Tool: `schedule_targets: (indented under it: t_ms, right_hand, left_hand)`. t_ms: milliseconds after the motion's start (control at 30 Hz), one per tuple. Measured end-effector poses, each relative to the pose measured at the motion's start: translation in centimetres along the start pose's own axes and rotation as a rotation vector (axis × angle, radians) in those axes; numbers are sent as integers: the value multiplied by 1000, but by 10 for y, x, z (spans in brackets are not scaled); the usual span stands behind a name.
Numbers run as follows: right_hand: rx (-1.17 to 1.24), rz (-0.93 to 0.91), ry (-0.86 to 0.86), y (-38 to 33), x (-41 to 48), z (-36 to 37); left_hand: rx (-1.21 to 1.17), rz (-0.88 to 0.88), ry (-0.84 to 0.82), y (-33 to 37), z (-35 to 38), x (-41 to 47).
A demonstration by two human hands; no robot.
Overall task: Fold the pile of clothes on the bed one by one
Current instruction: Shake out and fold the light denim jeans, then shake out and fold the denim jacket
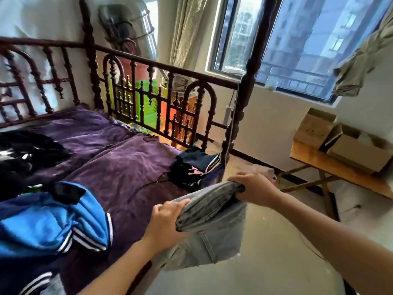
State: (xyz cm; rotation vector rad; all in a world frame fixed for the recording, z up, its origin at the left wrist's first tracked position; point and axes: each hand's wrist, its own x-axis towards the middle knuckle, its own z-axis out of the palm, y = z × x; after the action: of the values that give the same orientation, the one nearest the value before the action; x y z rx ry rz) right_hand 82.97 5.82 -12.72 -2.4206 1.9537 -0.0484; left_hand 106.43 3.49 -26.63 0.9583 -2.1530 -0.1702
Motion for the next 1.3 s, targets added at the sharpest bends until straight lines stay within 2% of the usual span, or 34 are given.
schedule_targets:
  t_ms: [133, 200, 300, 500, 600, 667, 700, 767, 800, 833, 900, 967, 1000, 1033, 1100, 1200, 1300]
  right_hand:
    - [49, -90, -37, 36, 42, 12]
    - [71, -119, -29, 51, 62, 16]
    - [102, -181, 5, 64, 102, 17]
    - [55, -374, 262, 71, 232, -3]
    - [-12, -514, 474, 81, 303, -17]
    - [-55, -573, 631, 102, 344, -18]
    - [-59, -560, 644, 118, 361, -12]
    - [-92, -491, 555, 161, 388, 14]
    - [-134, -420, 436, 185, 396, 34]
    - [-218, -326, 251, 210, 398, 59]
    - [-359, -149, -105, 256, 389, 118]
    - [-300, 9, -395, 278, 376, 168]
    - [-240, 36, -484, 281, 374, 187]
    - [-184, 35, -523, 281, 375, 201]
    - [-140, -30, -502, 274, 390, 216]
    - [-157, -208, -446, 263, 413, 227]
    - [-200, -335, -510, 261, 417, 237]
  left_hand:
    - [-11, -195, -86, -6, 24, 18]
    - [52, -184, -49, -11, 29, 32]
    - [171, -157, 99, -25, 31, 57]
    - [518, -255, 282, -93, 31, 127]
    - [631, -282, 407, -132, 46, 181]
    - [645, -269, 412, -152, 68, 220]
    - [626, -260, 390, -159, 84, 237]
    - [556, -225, 298, -168, 126, 263]
    - [517, -213, 211, -170, 149, 272]
    - [485, -221, 60, -170, 172, 278]
    - [444, -293, -381, -169, 215, 276]
    - [396, -448, -766, -173, 258, 263]
    - [377, -488, -872, -173, 273, 257]
    - [371, -498, -920, -171, 285, 252]
    - [397, -517, -915, -166, 297, 253]
    - [471, -575, -841, -162, 304, 261]
    - [461, -653, -826, -160, 306, 266]
